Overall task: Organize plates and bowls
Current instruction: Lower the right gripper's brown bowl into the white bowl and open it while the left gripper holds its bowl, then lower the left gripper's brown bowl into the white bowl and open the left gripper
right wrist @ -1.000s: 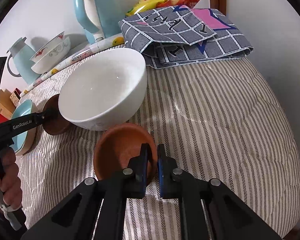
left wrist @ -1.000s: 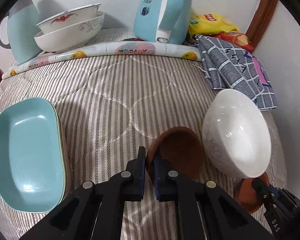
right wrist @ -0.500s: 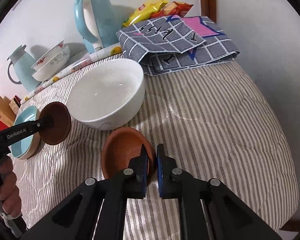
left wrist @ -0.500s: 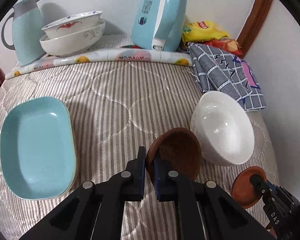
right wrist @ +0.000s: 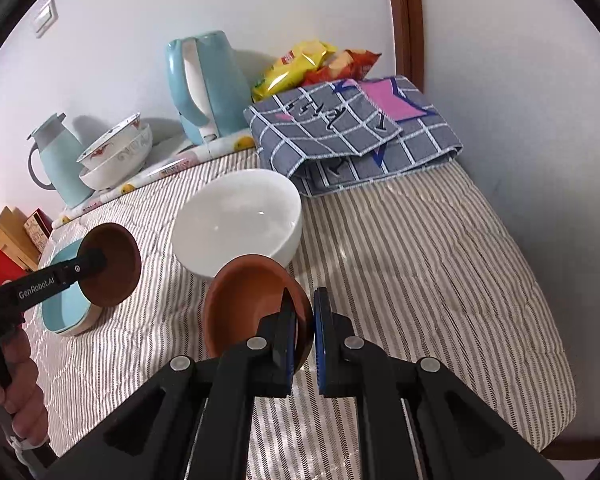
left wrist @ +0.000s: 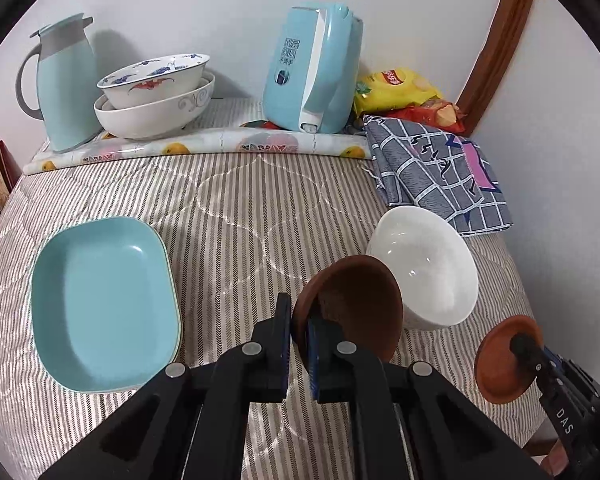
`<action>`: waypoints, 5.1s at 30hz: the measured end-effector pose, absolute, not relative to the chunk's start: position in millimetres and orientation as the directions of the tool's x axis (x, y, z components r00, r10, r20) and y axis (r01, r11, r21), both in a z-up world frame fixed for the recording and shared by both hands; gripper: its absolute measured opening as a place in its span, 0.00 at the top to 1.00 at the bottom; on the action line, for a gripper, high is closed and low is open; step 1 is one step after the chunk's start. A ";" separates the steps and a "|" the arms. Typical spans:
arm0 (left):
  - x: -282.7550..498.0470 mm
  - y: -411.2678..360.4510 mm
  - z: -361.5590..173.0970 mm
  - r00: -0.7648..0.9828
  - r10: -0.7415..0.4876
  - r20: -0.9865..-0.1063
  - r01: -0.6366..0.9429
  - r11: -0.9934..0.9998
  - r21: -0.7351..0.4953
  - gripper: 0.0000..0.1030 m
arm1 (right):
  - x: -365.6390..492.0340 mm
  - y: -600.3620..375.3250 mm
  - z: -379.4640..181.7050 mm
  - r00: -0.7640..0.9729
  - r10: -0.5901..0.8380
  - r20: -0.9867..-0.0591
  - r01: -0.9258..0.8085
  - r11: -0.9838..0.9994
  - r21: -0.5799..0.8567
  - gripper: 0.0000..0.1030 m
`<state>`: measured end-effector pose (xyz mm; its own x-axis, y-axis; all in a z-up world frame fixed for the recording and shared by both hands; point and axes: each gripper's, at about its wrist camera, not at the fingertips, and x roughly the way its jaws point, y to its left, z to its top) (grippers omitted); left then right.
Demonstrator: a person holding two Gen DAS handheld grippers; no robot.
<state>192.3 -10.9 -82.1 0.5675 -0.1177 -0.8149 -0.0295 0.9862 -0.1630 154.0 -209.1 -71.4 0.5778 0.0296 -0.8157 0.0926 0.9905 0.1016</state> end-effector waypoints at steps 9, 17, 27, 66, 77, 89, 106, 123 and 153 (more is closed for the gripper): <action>189.6 -9.2 -71.8 0.579 -0.116 -0.807 -0.025 0.987 -0.160 0.93 | 162.8 -205.5 -55.2 0.605 0.025 -0.796 0.090 0.991 0.100 0.92; 192.9 -6.3 -67.3 0.585 -0.109 -0.804 -0.027 0.988 -0.154 0.93 | 177.3 -195.9 -49.7 0.618 0.029 -0.785 0.072 0.993 0.093 0.92; 203.2 -1.3 -69.3 0.584 -0.089 -0.807 -0.036 0.990 -0.135 0.93 | 199.0 -187.0 -57.3 0.610 0.033 -0.792 0.051 0.995 0.081 0.92; 258.0 15.6 -94.9 0.545 -0.081 -0.835 -0.096 0.983 -0.158 0.93 | 276.5 -164.3 -127.5 0.462 0.018 -0.887 -0.049 0.999 -0.005 0.92; 255.5 18.9 -90.3 0.551 -0.092 -0.829 -0.088 0.982 -0.167 0.93 | 287.4 -153.9 -139.7 0.409 -0.047 -0.911 -0.072 0.994 -0.083 0.88; 244.9 21.0 -82.1 0.559 -0.104 -0.823 -0.086 0.979 -0.182 0.93 | 280.4 -150.6 -136.2 0.435 -0.018 -0.900 -0.074 0.996 -0.056 0.65; 227.2 -22.2 -65.5 0.574 -0.142 -0.806 -0.028 0.981 -0.193 0.93 | 226.3 -181.8 -67.3 0.561 -0.032 -0.827 -0.024 0.998 -0.055 0.61; 232.5 -67.8 -78.5 0.539 -0.206 -0.817 0.028 0.974 -0.226 0.93 | 166.2 -258.1 -53.1 0.567 -0.132 -0.813 0.130 0.989 -0.069 0.61; 269.5 -92.9 -124.5 0.443 -0.266 -0.856 0.033 0.959 -0.281 0.92 | 177.7 -271.5 -86.7 0.500 -0.092 -0.861 0.122 0.992 -0.035 0.61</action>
<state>269.5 -92.9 -124.5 0.4426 -0.2660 -0.8564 0.0333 0.9592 -0.2807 177.7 -271.5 -86.7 0.4995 -0.0922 -0.8614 0.1222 0.9919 -0.0353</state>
